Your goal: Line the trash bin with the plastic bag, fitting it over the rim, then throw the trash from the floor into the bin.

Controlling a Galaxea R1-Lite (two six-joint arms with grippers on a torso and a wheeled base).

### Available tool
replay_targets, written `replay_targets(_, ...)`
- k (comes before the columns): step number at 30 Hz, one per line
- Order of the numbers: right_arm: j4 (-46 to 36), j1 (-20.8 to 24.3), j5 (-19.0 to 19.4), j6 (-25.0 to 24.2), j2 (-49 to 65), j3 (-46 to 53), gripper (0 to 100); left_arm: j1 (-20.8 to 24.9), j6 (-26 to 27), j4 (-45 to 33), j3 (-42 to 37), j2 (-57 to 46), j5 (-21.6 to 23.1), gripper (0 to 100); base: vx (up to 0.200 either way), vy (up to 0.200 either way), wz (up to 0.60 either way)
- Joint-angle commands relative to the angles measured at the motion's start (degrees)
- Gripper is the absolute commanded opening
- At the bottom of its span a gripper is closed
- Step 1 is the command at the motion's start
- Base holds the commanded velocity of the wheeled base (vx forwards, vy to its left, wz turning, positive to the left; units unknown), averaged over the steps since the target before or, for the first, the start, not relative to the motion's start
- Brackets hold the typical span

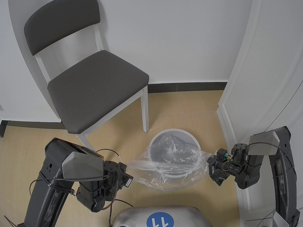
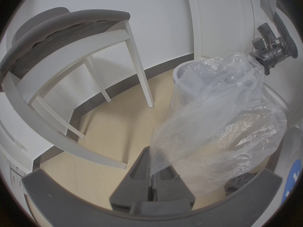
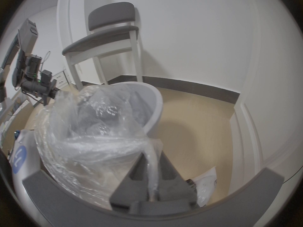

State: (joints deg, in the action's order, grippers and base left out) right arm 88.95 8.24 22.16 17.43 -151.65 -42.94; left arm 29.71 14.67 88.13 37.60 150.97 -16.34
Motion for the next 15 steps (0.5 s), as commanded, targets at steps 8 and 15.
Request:
replay_targets(8, 1.0, -6.0, 9.1, -0.2, 8.9, 8.1, 100, 0.4, -0.3, 0.0, 0.3, 0.0, 0.0, 0, 0.0, 0.0, 0.0)
replay_targets(15, 1.0, -11.4, 15.7, -0.1, 12.1, 10.1, 100, 0.4, -0.3, 0.0, 0.3, 0.0, 0.0, 0, 0.0, 0.0, 0.0)
